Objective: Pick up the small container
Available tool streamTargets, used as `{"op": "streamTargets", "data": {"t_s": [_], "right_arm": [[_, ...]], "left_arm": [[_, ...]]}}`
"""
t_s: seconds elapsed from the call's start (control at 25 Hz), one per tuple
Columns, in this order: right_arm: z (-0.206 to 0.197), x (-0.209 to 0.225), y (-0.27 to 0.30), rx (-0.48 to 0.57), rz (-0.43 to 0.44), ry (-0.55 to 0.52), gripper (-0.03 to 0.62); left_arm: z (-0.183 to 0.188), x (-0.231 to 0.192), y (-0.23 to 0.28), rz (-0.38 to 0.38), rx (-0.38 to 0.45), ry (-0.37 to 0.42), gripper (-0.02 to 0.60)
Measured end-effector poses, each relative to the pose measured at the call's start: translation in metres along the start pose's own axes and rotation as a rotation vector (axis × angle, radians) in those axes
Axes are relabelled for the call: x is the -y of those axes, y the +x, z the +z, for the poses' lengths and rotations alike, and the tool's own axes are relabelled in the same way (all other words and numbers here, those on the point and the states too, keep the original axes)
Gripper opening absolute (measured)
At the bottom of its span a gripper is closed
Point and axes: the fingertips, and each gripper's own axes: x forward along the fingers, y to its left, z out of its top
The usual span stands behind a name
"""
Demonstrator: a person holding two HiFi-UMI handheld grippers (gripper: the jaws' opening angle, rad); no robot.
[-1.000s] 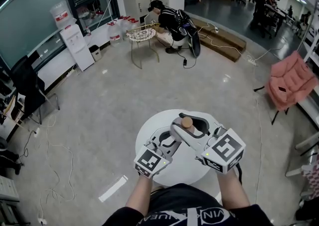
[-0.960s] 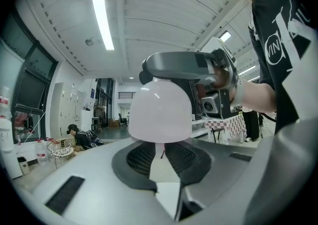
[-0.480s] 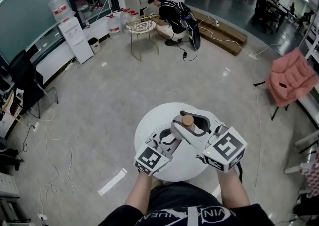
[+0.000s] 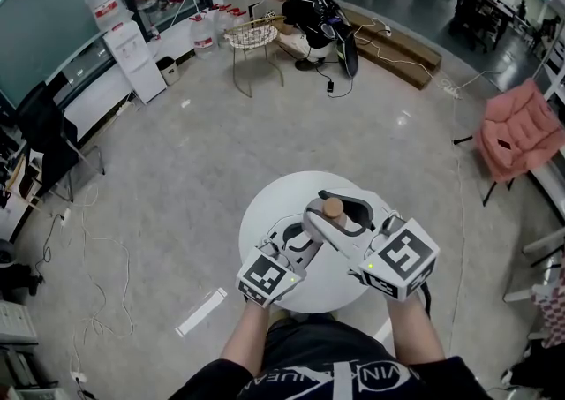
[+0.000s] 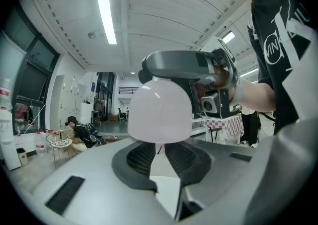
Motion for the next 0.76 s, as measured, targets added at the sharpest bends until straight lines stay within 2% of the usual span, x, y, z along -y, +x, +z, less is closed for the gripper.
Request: {"op": "streamTargets", "data": {"t_s": [0.76], "right_arm": [[-0.0073,-0.0037,-0.0038,-0.011,-0.005,-0.002,0.126]], "left_arm": [[-0.0067,0.0071,0.0002,-0.009,-0.010,-0.001,0.058]]}}
